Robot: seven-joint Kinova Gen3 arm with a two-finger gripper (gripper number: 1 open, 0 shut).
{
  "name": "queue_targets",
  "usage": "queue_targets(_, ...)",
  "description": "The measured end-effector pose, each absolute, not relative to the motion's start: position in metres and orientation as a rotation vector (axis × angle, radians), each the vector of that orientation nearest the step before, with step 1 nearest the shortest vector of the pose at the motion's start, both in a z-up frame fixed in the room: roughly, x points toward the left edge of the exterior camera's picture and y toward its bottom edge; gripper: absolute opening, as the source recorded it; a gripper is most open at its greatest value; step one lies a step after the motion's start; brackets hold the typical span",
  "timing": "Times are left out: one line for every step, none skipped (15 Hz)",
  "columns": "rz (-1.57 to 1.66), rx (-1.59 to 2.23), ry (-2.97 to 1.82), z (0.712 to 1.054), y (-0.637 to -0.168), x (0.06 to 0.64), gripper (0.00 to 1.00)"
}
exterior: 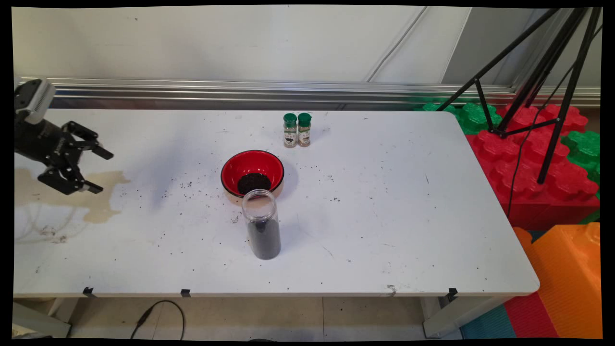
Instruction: Pick up the black seasoning powder from the table
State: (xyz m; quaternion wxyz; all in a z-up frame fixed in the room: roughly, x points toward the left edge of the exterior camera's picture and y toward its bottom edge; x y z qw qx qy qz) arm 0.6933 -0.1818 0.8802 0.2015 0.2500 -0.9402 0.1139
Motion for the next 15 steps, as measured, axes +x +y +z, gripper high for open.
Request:
queue_targets(0.316, 0.66, -2.631, 0.881, -0.184, 0.687, 1.0)
queue_targets(0.314, 0.626, -2.632, 0.882, -0.187, 0.682, 1.0)
queue_targets(0.311, 0.589, -2.632, 0.883, -0.19, 0.675, 1.0)
queue_targets(0.307, 0.553, -2.629, 0.883, -0.192, 0.669, 1.0)
queue_targets(0.301, 0.523, -2.624, 0.884, -0.195, 0.664, 1.0)
queue_targets(0.298, 0.504, -2.621, 0.885, -0.196, 0.66, 1.0)
queue_targets(0.292, 0.477, -2.614, 0.885, -0.198, 0.656, 1.0)
queue_targets(0.289, 0.46, -2.609, 0.886, -0.199, 0.652, 1.0)
queue_targets(0.283, 0.433, -2.6, 0.886, -0.201, 0.648, 1.0)
queue_targets(0.276, 0.404, -2.589, 0.887, -0.203, 0.643, 1.0)
queue_targets(0.27, 0.375, -2.576, 0.888, -0.205, 0.638, 1.0)
queue_targets(0.265, 0.352, -2.563, 0.889, -0.207, 0.635, 1.0)
queue_targets(0.262, 0.337, -2.554, 0.889, -0.208, 0.632, 1.0)
queue_targets(0.256, 0.317, -2.539, 0.89, -0.21, 0.628, 1.0)
queue_targets(0.253, 0.305, -2.529, 0.89, -0.211, 0.626, 1.0)
